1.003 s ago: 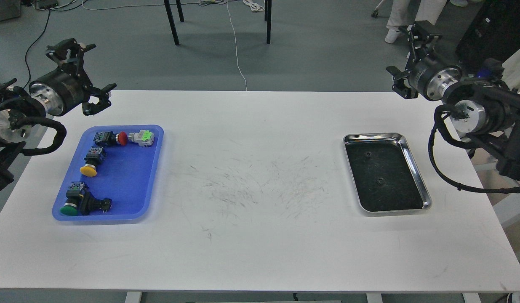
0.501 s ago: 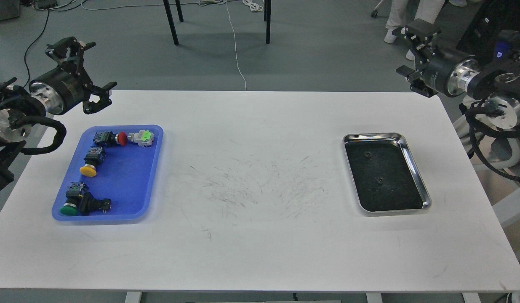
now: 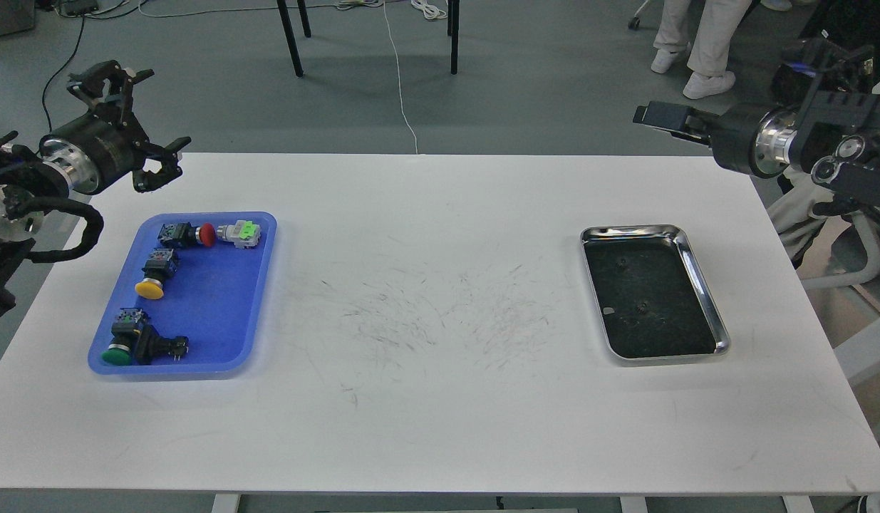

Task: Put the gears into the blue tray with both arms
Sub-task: 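Lower the right gripper into the steel tray toward the small black part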

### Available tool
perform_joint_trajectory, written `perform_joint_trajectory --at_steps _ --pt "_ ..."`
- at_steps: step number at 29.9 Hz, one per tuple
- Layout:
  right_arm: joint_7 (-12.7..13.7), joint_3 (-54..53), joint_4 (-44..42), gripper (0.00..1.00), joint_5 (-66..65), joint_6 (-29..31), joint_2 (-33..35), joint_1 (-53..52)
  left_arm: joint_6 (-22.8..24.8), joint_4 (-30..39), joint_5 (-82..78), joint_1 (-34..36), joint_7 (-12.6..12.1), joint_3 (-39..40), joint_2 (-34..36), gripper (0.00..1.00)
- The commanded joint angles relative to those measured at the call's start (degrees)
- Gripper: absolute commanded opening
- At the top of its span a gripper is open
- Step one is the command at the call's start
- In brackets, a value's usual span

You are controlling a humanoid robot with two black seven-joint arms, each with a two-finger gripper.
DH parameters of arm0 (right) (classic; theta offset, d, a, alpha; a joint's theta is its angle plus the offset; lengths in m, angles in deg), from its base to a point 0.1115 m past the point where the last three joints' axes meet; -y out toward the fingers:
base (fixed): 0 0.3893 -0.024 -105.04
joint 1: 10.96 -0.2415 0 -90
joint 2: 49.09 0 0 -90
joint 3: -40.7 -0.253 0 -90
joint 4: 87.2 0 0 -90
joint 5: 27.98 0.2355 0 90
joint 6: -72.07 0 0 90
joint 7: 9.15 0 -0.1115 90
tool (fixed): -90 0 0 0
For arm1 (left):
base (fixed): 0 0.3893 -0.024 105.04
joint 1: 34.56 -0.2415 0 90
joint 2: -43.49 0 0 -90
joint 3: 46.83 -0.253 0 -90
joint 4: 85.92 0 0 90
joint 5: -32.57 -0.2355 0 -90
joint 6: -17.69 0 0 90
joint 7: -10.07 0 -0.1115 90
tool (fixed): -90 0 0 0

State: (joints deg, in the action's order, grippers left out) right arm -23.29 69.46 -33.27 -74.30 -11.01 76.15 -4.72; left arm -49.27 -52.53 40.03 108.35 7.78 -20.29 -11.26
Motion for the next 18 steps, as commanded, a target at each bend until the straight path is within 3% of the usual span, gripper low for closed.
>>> perform_joint_trajectory --at_steps 1,8,18 --pt "-2.37 4.0 -0.4 0.97 -3.85 0.11 -1.76 0.0 -0.01 0.0 0.01 0.0 0.01 0.0 0.0 0.99" --pt "-4.04 8.58 -5.23 0.97 -14.67 -0.06 -6.5 0.44 -0.1 0.09 0.01 -0.35 -0.08 0.0 0.0 0.99" --pt "-6.15 13.95 -10.78 0.94 -15.91 -0.68 -13.1 4.48 -0.09 0.09 0.1 -0.53 0.01 0.08 0.0 0.99"
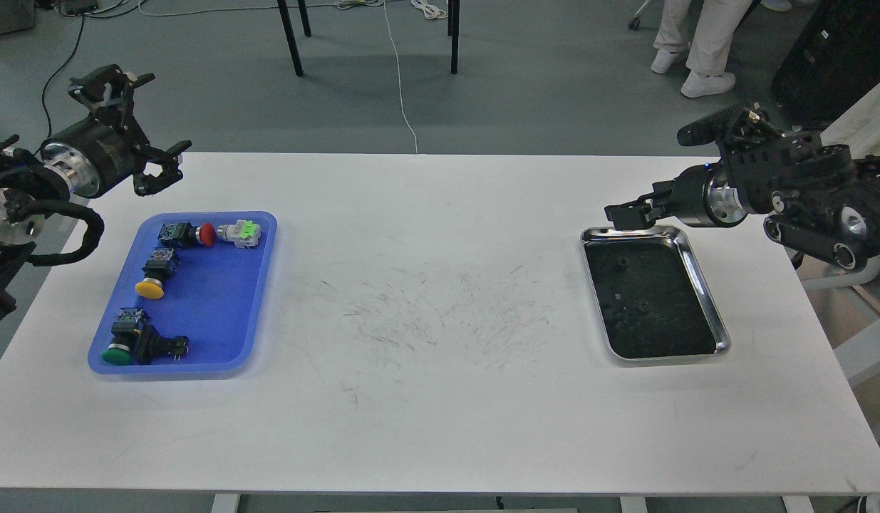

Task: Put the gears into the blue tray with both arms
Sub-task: 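Lower the right gripper into the steel tray toward the small black part, then close the right gripper on the small black part in the steel tray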

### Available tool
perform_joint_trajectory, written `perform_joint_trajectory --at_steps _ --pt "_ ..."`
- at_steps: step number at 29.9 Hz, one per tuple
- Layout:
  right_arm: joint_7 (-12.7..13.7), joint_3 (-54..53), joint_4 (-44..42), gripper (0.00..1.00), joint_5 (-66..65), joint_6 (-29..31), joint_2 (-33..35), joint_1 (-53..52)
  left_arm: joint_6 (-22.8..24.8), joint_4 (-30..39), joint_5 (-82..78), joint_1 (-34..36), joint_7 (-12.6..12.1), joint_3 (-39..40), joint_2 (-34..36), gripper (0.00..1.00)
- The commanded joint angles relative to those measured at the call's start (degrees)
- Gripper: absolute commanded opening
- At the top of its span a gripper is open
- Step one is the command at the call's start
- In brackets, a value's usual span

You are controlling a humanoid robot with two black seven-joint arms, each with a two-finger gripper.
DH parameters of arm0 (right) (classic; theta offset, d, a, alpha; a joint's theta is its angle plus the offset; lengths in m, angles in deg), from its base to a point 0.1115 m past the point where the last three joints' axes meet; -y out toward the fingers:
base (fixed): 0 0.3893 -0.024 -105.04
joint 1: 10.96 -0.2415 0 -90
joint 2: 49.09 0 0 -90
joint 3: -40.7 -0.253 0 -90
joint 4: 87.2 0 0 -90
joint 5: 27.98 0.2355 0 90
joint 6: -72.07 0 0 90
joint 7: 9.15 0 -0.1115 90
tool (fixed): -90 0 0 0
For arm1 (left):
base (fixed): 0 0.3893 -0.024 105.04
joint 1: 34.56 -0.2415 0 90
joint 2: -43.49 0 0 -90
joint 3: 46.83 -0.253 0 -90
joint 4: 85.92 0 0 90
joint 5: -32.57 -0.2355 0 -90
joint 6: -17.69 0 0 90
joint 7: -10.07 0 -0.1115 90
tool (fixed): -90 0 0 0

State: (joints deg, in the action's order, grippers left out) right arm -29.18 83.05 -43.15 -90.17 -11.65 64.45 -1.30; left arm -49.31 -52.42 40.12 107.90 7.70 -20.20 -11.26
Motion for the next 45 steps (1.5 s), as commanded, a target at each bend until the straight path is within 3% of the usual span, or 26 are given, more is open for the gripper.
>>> perform_joint_trajectory --at_steps 1,6,35,45 --pt "-0.61 0.45 -1.42 0.93 -0.12 -0.04 -1.48 1.4 0.03 -0.02 0.01 -0.17 0.08 0.0 -0.01 0.99" --pt "-2.55 0.45 -3.27 0.87 -0.13 -0.04 -2.09 3.6 0.03 -0.02 0.01 -0.61 0.08 0.0 -0.09 0.99" --pt "-2.55 0.45 -11.0 0.77 -0.3 -0.39 -3.85 10.72 0.03 0.07 0.01 -1.75 0.26 0.0 -0.18 0.99" --pt "-2.64 0.54 -11.62 0.63 -0.3 -0.48 -4.2 11.43 0.03 0.07 0.01 -2.1 0.26 0.0 -0.18 0.99"
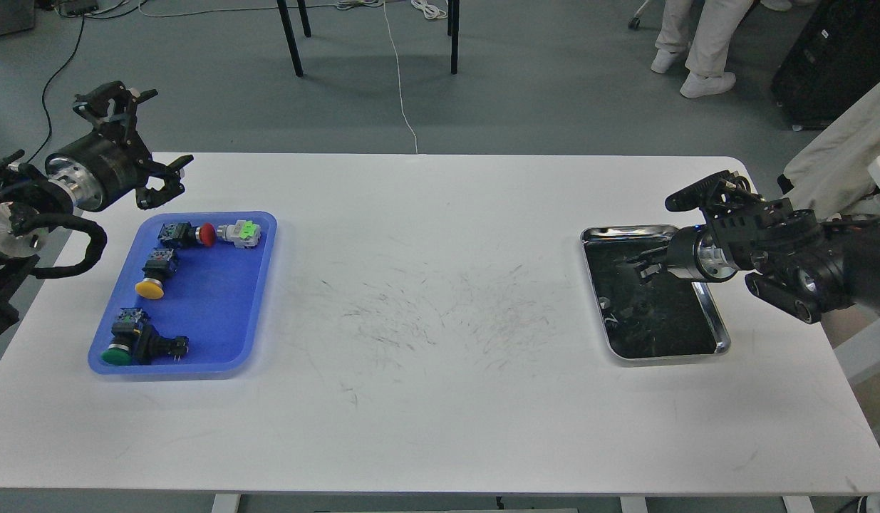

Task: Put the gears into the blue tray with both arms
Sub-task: 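Close the right gripper on the small black part in the steel tray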

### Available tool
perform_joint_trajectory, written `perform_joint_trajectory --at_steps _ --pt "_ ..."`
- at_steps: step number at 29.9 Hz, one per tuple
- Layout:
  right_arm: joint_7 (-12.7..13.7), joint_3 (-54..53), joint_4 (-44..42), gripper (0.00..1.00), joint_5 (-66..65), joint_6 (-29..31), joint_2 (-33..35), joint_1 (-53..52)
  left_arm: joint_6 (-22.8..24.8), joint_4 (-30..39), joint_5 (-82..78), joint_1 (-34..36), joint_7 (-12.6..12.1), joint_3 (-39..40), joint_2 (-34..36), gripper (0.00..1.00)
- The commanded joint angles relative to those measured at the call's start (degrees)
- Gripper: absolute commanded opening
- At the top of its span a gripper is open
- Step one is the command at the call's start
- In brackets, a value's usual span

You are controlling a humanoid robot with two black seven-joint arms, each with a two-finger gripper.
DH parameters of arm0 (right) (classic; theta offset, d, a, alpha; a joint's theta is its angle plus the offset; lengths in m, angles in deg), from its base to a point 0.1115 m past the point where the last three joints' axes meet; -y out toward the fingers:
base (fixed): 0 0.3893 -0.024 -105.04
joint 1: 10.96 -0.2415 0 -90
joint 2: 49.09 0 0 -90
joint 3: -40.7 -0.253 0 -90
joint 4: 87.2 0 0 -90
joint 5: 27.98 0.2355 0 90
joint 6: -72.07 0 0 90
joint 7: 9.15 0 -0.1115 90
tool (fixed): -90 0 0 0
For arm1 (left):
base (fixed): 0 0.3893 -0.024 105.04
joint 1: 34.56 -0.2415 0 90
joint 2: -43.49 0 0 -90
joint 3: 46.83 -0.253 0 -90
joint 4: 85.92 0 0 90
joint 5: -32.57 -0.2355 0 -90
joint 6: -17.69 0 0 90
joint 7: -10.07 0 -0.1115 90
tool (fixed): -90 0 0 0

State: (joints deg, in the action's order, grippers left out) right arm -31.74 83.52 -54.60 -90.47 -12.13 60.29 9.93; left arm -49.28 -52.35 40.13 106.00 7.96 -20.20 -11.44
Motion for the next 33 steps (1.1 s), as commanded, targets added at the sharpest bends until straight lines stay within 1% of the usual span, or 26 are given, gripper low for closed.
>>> perform_joint_trajectory --at_steps 1,3,8,10,11,13,14,16,18,21,22,27,31,32,33 --pt "-0.09 0.06 -0.17 0.6 0.0 0.0 0.04 0.29 0.0 0.0 0.0 -0.2 0.0 0.0 0.0 0.99" --pt "-0.09 0.06 -0.17 0.58 0.0 0.0 -0.05 0.29 0.0 0.0 0.0 -0.2 0.0 0.0 0.0 0.99" --pt "-0.09 0.15 -0.34 0.46 0.0 0.0 0.04 0.29 0.0 0.0 0.0 -0.28 0.0 0.09 0.0 0.99" --pt "-0.09 0.15 -0.43 0.39 0.0 0.0 -0.05 0.38 0.0 0.0 0.0 -0.28 0.0 0.09 0.0 0.99" --pt "-0.09 0.15 -0.43 0.36 0.0 0.0 -0.05 0.38 0.0 0.0 0.0 -0.28 0.0 0.09 0.0 0.99" --pt "-0.09 0.06 -0.43 0.35 0.0 0.0 -0.05 0.38 -0.09 0.0 0.0 -0.28 0.0 0.09 0.09 0.99" --pt "-0.09 0.15 -0.43 0.33 0.0 0.0 -0.14 0.38 0.0 0.08 0.0 -0.28 -0.09 0.09 0.09 0.99" --pt "-0.09 0.15 -0.43 0.22 0.0 -0.09 -0.49 0.38 0.0 0.08 0.0 -0.28 -0.09 0.17 0.09 0.99" --pt "-0.09 0.07 -0.43 0.19 0.0 -0.09 -0.75 0.64 0.0 0.08 0.0 -0.28 -0.09 0.17 0.09 0.99" --pt "-0.18 0.15 -0.34 0.03 0.0 -0.09 -0.93 0.65 -0.09 0.08 0.0 -0.55 0.0 0.17 0.18 0.99" --pt "-0.18 0.15 -0.43 0.01 -0.09 0.0 -0.93 0.65 0.0 0.08 0.0 -0.55 -0.09 0.17 0.09 0.99" --pt "-1.23 0.15 -0.43 0.01 0.0 -0.09 -1.02 0.56 0.0 0.08 0.0 -0.55 0.0 0.17 0.09 0.99" --pt "-1.23 0.15 -0.43 0.02 0.0 0.0 -1.37 0.64 -0.09 0.08 0.0 -0.55 0.0 0.17 0.09 0.99" --pt "-1.06 0.15 -0.69 0.08 0.0 0.0 -1.54 0.64 0.0 0.08 0.0 -0.55 0.0 0.17 0.09 0.99" --pt "-1.05 0.07 -0.95 0.18 0.0 0.0 -1.54 0.56 -0.09 0.08 0.0 -0.55 0.0 0.17 0.09 0.99"
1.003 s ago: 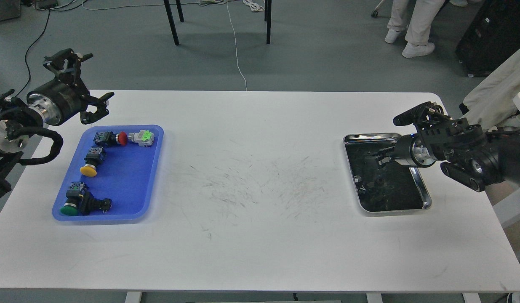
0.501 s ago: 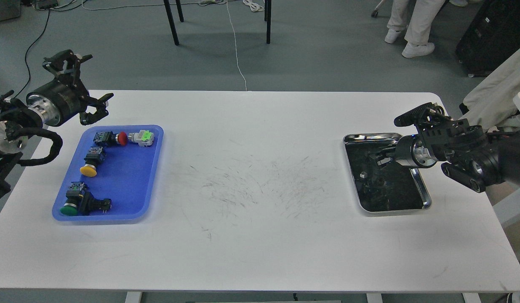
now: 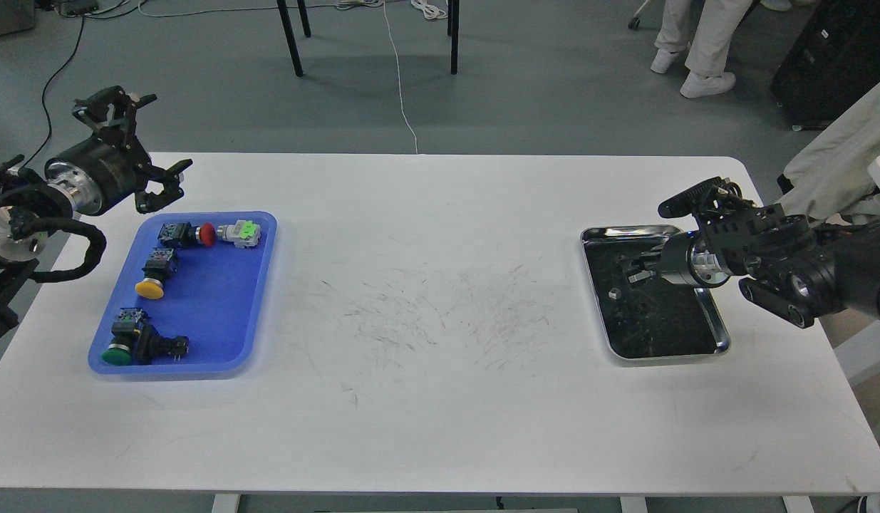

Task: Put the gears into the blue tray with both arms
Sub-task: 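Close the right gripper on the small black part in the steel tray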

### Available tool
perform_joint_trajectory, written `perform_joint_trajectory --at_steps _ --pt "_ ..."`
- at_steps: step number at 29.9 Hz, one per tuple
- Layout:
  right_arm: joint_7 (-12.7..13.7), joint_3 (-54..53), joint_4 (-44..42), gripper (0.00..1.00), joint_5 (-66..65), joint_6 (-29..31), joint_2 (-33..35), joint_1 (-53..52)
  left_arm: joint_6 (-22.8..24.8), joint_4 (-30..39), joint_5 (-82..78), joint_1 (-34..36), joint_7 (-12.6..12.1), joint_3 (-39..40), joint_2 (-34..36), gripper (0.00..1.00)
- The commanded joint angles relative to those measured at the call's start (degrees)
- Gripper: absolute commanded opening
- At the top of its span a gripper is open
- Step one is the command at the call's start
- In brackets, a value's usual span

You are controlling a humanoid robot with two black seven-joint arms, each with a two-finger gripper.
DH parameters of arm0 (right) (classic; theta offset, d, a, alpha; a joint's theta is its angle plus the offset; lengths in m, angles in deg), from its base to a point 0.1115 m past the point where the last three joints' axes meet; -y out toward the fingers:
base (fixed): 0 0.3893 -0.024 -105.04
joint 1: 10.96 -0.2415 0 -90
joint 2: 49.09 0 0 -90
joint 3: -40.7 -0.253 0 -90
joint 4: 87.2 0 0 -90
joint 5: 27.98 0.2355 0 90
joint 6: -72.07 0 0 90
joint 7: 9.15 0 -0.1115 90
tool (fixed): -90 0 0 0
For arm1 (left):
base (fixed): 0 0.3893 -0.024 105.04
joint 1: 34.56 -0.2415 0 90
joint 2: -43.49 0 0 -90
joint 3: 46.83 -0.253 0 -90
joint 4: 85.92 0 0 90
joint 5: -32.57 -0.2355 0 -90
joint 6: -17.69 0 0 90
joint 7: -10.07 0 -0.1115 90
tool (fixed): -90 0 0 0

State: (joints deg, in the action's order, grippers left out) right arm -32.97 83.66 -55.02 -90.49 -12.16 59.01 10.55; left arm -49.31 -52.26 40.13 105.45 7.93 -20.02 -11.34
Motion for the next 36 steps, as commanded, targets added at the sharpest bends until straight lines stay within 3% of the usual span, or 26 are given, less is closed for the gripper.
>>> perform_joint_trajectory --at_steps 1,2,4,11,25,36 --pt "0.18 -0.16 -0.97 0.27 0.11 -0.05 -0.26 -0.25 -0.05 0.0 0.0 -0.09 0.03 -0.01 -0.01 0.99" --pt "0.18 -0.24 -1.23 0.34 0.11 -0.05 -0.26 -0.42 -0.05 0.0 0.0 -0.09 0.03 -0.01 -0.01 0.99" --pt "0.36 -0.42 -1.24 0.55 0.28 -0.05 -0.26 -1.03 -0.05 0.0 0.0 0.0 0.03 -0.01 -0.01 0.99" --pt "0.45 -0.95 -1.41 0.64 0.46 0.03 -0.18 -1.65 -0.05 0.0 0.0 0.0 -0.06 0.26 0.08 0.99" --pt "0.36 -2.36 -9.15 0.62 0.72 -1.02 -3.95 3.36 0.39 0.0 0.0 -0.35 -0.05 0.35 0.08 0.99" --pt "-0.78 -1.83 -8.8 0.46 0.63 -0.76 -4.22 3.97 0.3 0.0 0.0 -0.44 -0.06 0.26 0.08 0.99"
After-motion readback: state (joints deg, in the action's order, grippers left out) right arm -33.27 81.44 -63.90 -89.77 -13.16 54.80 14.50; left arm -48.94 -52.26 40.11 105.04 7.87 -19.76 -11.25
